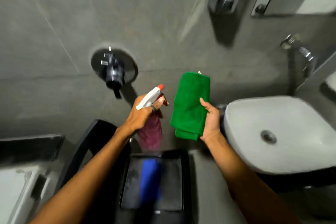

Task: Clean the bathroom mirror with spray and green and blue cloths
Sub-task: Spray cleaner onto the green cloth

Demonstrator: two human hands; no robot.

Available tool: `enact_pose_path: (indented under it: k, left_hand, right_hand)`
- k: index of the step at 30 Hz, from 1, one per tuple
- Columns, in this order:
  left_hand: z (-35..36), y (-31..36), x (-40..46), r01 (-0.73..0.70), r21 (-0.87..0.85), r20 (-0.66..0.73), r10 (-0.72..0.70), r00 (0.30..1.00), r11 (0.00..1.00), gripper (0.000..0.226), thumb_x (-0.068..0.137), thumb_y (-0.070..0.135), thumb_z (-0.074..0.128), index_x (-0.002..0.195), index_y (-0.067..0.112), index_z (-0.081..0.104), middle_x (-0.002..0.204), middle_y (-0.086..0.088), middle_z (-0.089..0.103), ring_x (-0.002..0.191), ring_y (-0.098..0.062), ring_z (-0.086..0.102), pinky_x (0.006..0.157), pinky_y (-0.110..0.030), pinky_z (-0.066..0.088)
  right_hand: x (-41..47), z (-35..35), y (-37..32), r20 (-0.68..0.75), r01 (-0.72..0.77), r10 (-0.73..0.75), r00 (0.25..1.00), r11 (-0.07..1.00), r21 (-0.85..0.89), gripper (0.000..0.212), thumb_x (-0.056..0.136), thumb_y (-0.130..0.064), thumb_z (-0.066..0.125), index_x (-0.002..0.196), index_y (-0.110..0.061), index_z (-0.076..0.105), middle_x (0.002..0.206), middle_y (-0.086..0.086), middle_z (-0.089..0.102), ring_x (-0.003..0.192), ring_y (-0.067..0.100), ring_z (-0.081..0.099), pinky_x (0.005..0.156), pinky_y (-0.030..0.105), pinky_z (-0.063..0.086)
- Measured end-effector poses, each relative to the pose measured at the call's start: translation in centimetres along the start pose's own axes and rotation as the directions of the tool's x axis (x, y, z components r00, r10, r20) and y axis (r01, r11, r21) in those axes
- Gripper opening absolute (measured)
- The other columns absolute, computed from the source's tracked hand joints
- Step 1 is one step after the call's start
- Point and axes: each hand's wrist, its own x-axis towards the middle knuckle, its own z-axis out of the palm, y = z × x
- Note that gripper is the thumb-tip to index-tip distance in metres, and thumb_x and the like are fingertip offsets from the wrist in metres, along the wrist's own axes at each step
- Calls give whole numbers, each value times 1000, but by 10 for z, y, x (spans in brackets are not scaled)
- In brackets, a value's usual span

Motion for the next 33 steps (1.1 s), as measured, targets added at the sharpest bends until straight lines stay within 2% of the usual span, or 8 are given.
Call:
enact_pose_path:
  k: [4, 7, 15, 21, 24, 26, 30, 33]
  left_hand:
    - [7, 98, 10, -149, -20, 10, 149, 989, 989, 29, 95, 43, 59, 123, 50, 62, 90, 1, 77, 55, -24, 68, 58, -33, 60]
    - [17, 165, 21, -223, -15, 74, 223, 972, 975, 32, 93, 56, 54, 123, 52, 63, 96, -5, 77, 60, -35, 69, 60, -45, 61]
    - [34, 314, 43, -412, 44, 87, 407, 909, 910, 34, 82, 82, 52, 90, 54, 71, 78, -9, 76, 53, -36, 69, 57, -43, 62]
    - [31, 306, 19, -382, 195, 108, 367, 924, 903, 49, 99, 67, 42, 83, 31, 72, 93, -14, 80, 72, -48, 76, 56, -37, 61]
    - [31, 288, 1, -341, 232, 141, 315, 939, 911, 47, 102, 62, 42, 93, 28, 73, 90, -17, 78, 57, -35, 73, 64, -48, 65]
    - [30, 277, -7, -306, 281, 159, 270, 950, 910, 59, 102, 62, 41, 91, 14, 74, 86, -18, 78, 57, -38, 72, 75, -57, 64]
    - [27, 267, -17, -303, 244, 165, 268, 949, 921, 55, 101, 63, 42, 79, 26, 75, 88, -14, 79, 60, -42, 73, 65, -46, 65]
    - [26, 272, -16, -364, 158, 77, 356, 931, 918, 48, 96, 68, 46, 86, 32, 78, 91, -9, 81, 59, -38, 74, 58, -40, 62]
  right_hand:
    - [-27, 75, -76, 165, 202, -196, 967, 979, -22, 42, 81, -35, 58, 110, -12, 76, 111, 14, 76, 99, 34, 73, 87, 49, 58]
    - [-45, 123, -129, 259, 354, -329, 908, 934, -53, 48, 83, -43, 58, 116, -13, 74, 118, 14, 74, 104, 34, 72, 90, 50, 57]
    - [-81, 231, -231, 409, 609, -539, 736, 791, -53, 49, 85, -47, 54, 114, -13, 75, 116, 14, 74, 101, 33, 73, 86, 49, 59]
    - [-88, 246, -242, 397, 649, -586, 706, 760, -33, 45, 94, -46, 49, 113, -15, 75, 114, 13, 75, 102, 34, 71, 88, 49, 58]
    - [-87, 235, -236, 386, 648, -587, 712, 761, -37, 46, 97, -46, 45, 108, -16, 77, 113, 12, 75, 101, 32, 73, 89, 49, 58]
    - [-85, 225, -228, 372, 639, -579, 725, 767, -52, 46, 96, -47, 46, 116, -15, 73, 117, 14, 73, 105, 34, 69, 97, 53, 53]
    - [-83, 212, -214, 350, 606, -550, 758, 792, -69, 49, 97, -46, 46, 127, -13, 65, 123, 15, 69, 113, 36, 63, 104, 56, 45]
    - [-85, 209, -208, 357, 591, -529, 770, 802, -85, 57, 97, -48, 45, 139, -10, 56, 131, 17, 63, 119, 38, 59, 109, 58, 41]
